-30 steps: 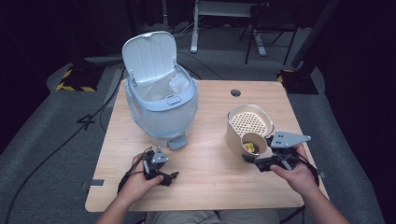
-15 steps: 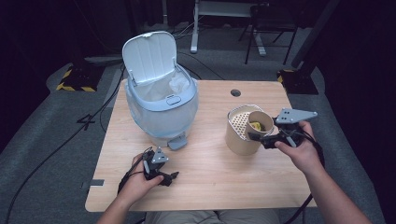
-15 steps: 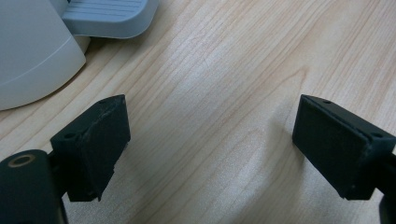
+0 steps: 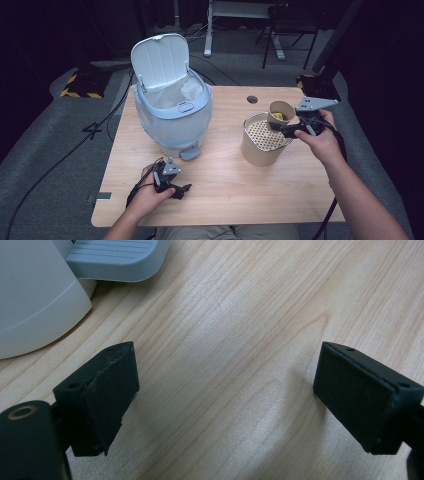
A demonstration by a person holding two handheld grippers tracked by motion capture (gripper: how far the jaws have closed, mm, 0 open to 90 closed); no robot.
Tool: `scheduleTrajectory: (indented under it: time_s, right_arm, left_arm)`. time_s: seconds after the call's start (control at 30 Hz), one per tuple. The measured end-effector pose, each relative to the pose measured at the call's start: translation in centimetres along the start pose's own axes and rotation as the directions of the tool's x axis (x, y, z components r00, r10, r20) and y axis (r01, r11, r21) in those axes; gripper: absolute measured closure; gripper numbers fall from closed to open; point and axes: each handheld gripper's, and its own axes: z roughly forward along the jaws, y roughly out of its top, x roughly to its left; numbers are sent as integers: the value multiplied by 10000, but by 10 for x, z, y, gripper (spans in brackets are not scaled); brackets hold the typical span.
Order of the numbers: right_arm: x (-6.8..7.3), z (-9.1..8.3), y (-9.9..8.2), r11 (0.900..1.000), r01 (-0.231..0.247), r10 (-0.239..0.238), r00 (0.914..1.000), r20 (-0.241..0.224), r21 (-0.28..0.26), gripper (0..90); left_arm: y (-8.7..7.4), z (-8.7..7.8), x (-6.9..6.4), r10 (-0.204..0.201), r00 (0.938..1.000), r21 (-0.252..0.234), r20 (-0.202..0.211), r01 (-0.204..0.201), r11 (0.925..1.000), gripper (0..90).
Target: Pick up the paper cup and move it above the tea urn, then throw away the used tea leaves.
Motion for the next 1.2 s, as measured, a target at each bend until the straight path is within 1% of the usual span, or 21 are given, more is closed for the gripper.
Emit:
scheduleTrajectory:
  time_s: [0.2,0.3,0.33,0.43,0.47,0.57,0.6,0.63,0.67,0.7,0.73,0.77,0.87,0.9,0.93,0.97,1.0,1.1,1.13,1.17,1.2]
  right_arm:
    - [-6,8,-1,9998,200,-201,9996,192,77,306]
    - [-7,9,-1,9990,419,-424,9986,316,159,306]
    - [-7,8,0,9967,742,-757,9961,450,340,306]
    - [-7,7,0,9945,962,-985,9934,593,410,306]
    - [-8,6,1,9915,1215,-1248,9894,738,471,306]
    - [-8,4,1,9846,1652,-1701,9808,956,564,306]
    - [-8,4,1,9826,1764,-1817,9780,1029,580,306]
    - [-8,4,1,9826,1764,-1817,9780,1029,580,306]
    - [-7,2,2,9728,2205,-2277,9663,1198,703,306]
    - [-7,2,2,9683,2372,-2456,9612,1259,783,306]
    - [-7,2,2,9683,2372,-2456,9612,1259,783,306]
    - [-6,2,2,9612,2605,-2710,9533,1336,910,306]
    - [-3,2,3,9319,3413,-3572,9224,1471,1228,305]
    - [-2,2,4,9173,3746,-3932,9057,1583,1354,305]
    - [0,2,4,8999,4075,-4310,8854,1740,1555,305]
    - [2,3,5,8780,4427,-4729,8611,1869,1821,304]
    - [3,4,5,8661,4603,-4941,8474,1943,1946,305]
    - [6,6,7,8143,5244,-5742,7904,2136,2487,305]
    - [7,6,7,8001,5383,-5933,7753,2167,2648,305]
    - [8,7,7,7754,5618,-6245,7496,2190,2883,305]
    - [8,7,7,7754,5618,-6245,7496,2190,2883,305]
  left_arm:
    - [0,0,0,0,10000,9,-5,0,10000,116]
    - [0,0,0,-7,10000,-3,-10,7,10000,117]
    - [0,0,0,-10,10000,-6,-11,10,10000,117]
    - [0,0,0,8,10000,8,-12,-8,10000,117]
    - [0,0,0,-15,10000,-10,-15,15,10000,117]
    - [0,0,0,-17,10000,2,-25,17,10000,117]
    - [0,0,0,-29,10000,-6,-25,29,10000,117]
    - [0,0,0,-29,10000,-6,-25,29,10000,117]
    - [0,0,-1,-31,10000,-1,-34,31,10000,117]
    - [0,0,-1,-37,10000,-1,-43,37,10000,117]
    - [0,0,-1,-37,10000,-1,-43,37,10000,118]
    - [0,0,-1,-51,10000,-4,-57,51,10000,118]
    - [0,0,-1,-117,9999,1,-85,117,9999,118]
    - [0,0,-2,-129,9999,-5,-98,129,9999,118]
    - [0,0,-2,-138,9999,-8,-102,138,9999,118]
    - [0,0,-2,-139,9999,-7,-103,139,9999,117]
    - [0,0,-2,-142,9998,-6,-105,142,9999,117]
    - [0,0,-2,-171,9997,-2,-144,171,9999,117]
    - [0,0,-2,-176,9997,-2,-158,176,9998,117]
    - [0,0,-2,-171,9997,4,-180,171,9999,117]
    - [0,0,-2,-171,9997,4,-180,171,9999,117]
